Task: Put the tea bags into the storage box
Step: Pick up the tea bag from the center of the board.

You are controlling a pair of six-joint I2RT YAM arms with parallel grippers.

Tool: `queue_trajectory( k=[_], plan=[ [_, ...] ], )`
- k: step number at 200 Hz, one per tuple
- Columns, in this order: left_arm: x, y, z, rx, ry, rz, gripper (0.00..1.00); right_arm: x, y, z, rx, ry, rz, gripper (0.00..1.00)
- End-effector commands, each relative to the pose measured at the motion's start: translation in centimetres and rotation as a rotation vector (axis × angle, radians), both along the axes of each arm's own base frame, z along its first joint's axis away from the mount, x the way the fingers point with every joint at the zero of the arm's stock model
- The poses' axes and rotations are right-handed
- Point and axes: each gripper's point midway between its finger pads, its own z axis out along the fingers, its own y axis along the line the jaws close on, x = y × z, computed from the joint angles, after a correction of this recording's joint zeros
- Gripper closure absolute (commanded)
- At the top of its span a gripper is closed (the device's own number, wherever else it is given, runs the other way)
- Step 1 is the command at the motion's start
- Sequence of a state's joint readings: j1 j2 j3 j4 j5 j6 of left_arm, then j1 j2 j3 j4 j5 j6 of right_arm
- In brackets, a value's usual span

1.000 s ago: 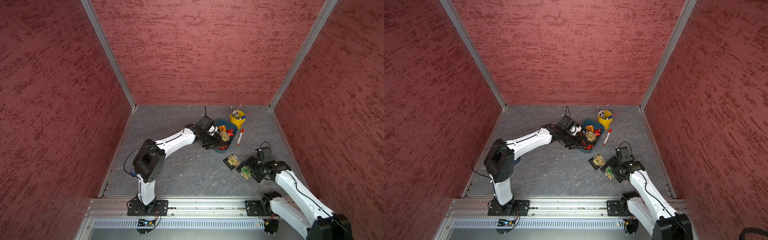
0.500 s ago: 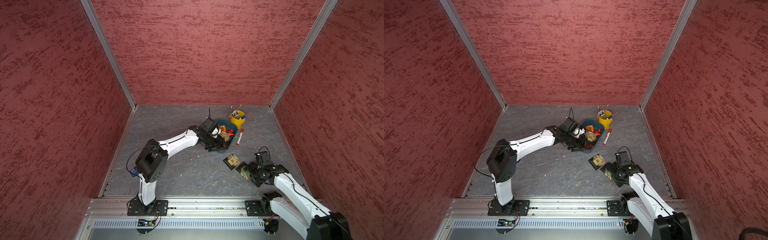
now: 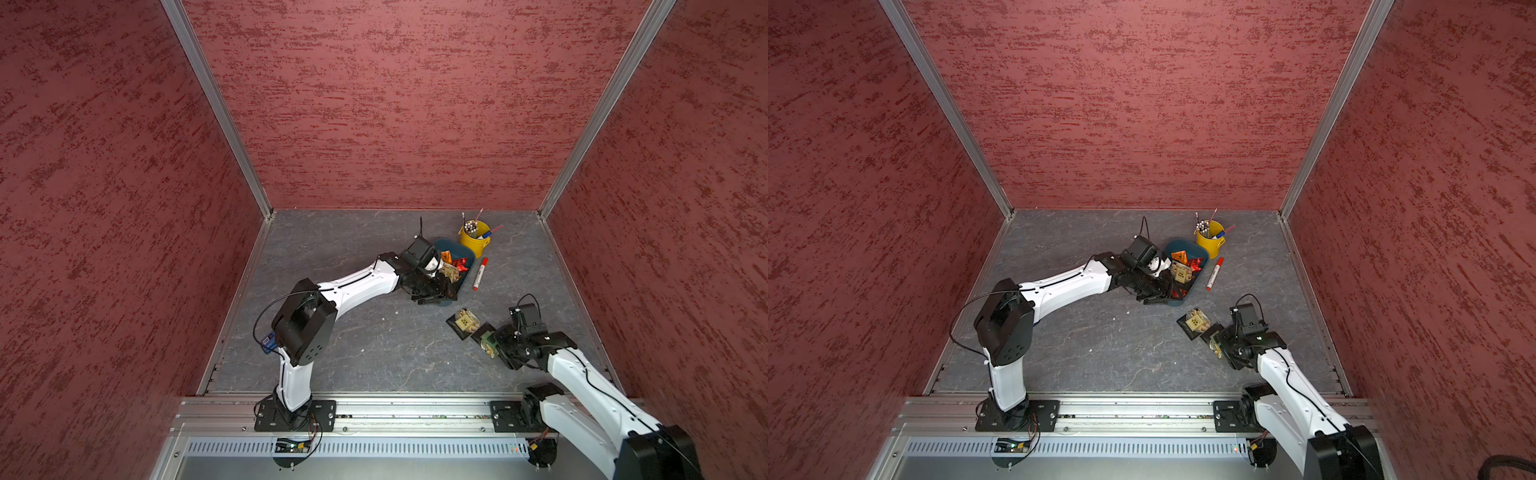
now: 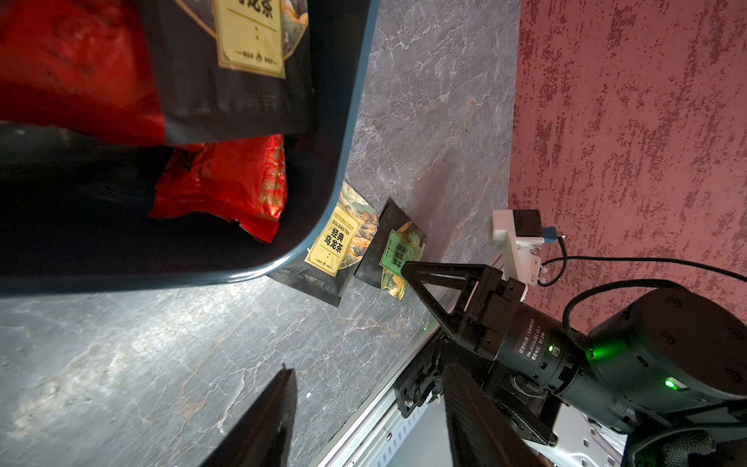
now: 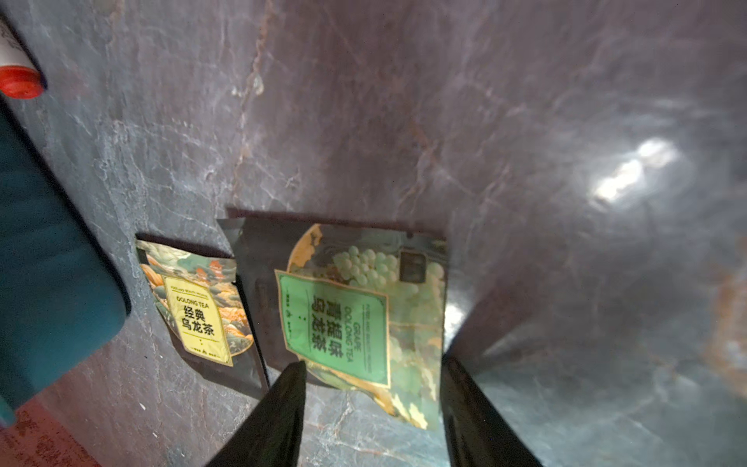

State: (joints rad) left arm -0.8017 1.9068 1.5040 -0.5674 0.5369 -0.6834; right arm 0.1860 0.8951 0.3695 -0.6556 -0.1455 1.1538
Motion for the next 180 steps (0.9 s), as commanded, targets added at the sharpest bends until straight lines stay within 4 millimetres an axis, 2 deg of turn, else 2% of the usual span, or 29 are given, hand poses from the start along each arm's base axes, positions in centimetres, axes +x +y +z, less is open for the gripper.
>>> queue_trajectory(
  k=[1,72,88,110,124,134,151,180],
  plan=[
    [0.1,-1.2,0.7,0.0,-0.039,-0.021,0.38,-1.1,-0.4,-1.5,-0.009,0.039,-0.017,0.48],
    [-1.7,-3.9,-0.6,0.001,-0.008,-0.082,0.39,-1.2,-0.4,-1.6,-0.006,0.04,-0.018,0.66],
    [-2.0,-4.2,-0.8,0.003,-0.002,-0.091,0.39,-1.2,-0.4,-1.5,-0.005,0.035,-0.019,0.7],
    [-2.1,-4.4,-0.8,0.0,-0.002,-0.093,0.38,-1.2,-0.4,-1.6,-0.003,0.03,-0.02,0.81],
    [-2.0,-4.4,-0.8,0.0,-0.003,-0.094,0.39,-1.2,-0.4,-1.7,-0.001,0.027,-0.023,0.82],
    [-2.0,-4.5,-0.8,-0.001,-0.001,-0.096,0.38,-1.2,-0.3,-1.8,0.003,0.026,-0.025,0.87],
    [-2.1,-4.8,-1.0,-0.001,0.013,-0.105,0.39,-1.1,-0.3,-1.8,0.006,0.027,-0.027,1.0],
    [-2.5,-5.9,-1.9,0.009,0.032,-0.123,0.43,-0.9,-0.3,-1.6,0.006,0.023,-0.028,1.0]
  ],
)
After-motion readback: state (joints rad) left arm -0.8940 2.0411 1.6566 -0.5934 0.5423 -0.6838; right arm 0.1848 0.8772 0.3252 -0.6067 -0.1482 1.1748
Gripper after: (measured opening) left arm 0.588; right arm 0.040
